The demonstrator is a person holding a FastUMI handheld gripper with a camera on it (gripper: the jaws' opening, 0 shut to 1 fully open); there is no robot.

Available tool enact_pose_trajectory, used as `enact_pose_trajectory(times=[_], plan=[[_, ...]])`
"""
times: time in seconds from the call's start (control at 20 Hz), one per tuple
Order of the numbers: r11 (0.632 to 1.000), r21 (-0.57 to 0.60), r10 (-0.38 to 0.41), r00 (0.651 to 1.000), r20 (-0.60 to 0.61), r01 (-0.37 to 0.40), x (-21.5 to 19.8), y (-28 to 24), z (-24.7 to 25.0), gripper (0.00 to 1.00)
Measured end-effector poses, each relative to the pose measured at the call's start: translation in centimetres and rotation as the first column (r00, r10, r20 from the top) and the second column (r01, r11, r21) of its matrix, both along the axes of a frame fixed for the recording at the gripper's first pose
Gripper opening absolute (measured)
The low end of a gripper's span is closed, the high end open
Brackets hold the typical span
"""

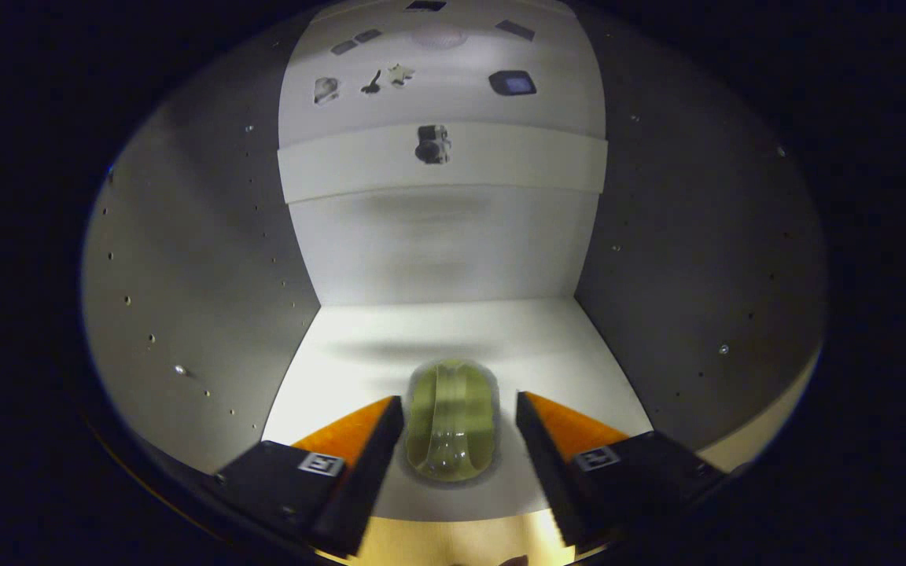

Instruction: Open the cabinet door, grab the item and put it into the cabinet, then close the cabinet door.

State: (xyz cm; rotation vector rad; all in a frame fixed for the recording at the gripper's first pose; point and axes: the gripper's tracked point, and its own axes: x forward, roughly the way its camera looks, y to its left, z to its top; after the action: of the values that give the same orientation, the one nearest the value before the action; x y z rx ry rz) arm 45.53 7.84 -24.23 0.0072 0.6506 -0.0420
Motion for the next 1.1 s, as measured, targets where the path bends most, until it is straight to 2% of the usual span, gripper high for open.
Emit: enact_pose_trajectory(times=[0.05,0.25,0.4,0.55,0.75,0.9,1.1], plan=[[1.0,0.009,-0.013,1.0,0.02,0.013,-0.2,-0.1,0.8,1.0],[0.999,0.021,-0.038,0.986,0.161,0.035,-1.8,-0.9,5.9,0.98],[0.999,0.002,-0.035,0.959,0.28,0.036,-4.8,-1.4,10.7,0.98],[0.999,-0.028,-0.02,0.902,0.432,0.036,-9.0,-1.5,16.5,0.98],[0.997,-0.059,0.0,0.826,0.563,0.04,-15.9,-1.8,22.0,0.98],[0.994,-0.077,-0.009,0.772,0.636,0.076,-21.0,-3.1,24.9,0.98],[0.988,-0.084,-0.034,0.725,0.688,0.126,-26.7,-5.7,26.8,0.98]])
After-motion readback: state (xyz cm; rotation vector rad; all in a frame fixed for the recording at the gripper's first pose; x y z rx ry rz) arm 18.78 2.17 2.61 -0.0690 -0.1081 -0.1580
